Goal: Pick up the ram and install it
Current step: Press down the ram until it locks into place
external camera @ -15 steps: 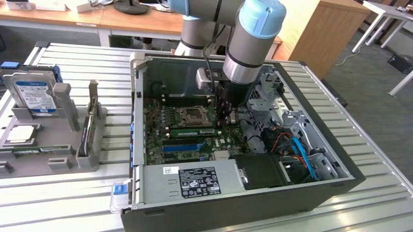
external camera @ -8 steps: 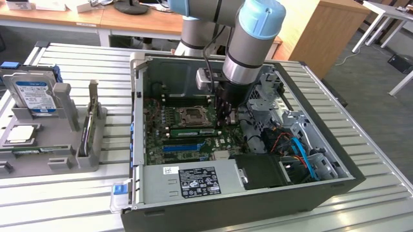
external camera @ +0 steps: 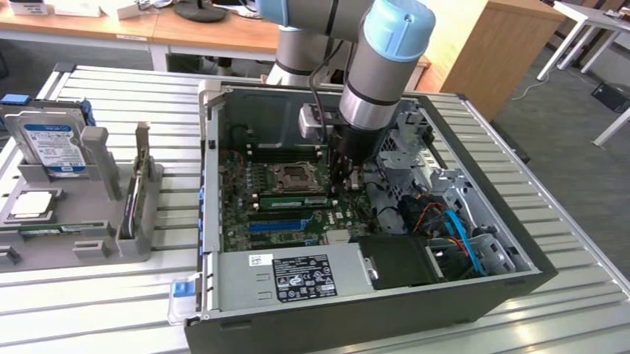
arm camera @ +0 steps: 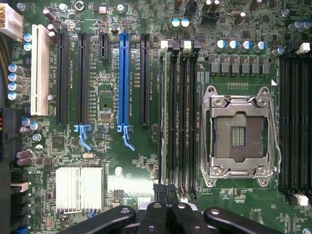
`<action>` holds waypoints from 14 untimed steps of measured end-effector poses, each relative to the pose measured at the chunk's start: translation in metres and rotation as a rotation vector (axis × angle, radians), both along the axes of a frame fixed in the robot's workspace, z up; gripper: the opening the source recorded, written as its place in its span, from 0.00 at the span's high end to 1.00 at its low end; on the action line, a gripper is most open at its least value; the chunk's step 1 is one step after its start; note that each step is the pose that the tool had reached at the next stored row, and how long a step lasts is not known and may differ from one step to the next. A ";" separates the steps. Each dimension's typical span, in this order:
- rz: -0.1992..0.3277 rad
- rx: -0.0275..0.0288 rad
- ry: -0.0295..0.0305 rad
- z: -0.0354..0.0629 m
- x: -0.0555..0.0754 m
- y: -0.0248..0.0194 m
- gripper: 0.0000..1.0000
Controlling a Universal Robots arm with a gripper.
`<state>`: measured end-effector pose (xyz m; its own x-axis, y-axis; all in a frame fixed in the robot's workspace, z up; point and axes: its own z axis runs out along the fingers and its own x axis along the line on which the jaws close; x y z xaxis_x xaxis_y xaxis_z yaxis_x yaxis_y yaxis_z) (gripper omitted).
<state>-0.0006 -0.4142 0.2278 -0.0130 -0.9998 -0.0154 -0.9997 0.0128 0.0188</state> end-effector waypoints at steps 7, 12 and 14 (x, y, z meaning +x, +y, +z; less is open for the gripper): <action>0.000 0.0002 -0.0003 -0.0012 0.000 0.0000 0.90; 0.000 0.0000 -0.0003 -0.0014 0.000 0.0000 0.90; 0.000 0.0002 -0.0004 -0.0021 0.000 0.0000 0.90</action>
<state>-0.0006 -0.4142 0.2257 -0.0131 -0.9998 -0.0156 -0.9997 0.0128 0.0184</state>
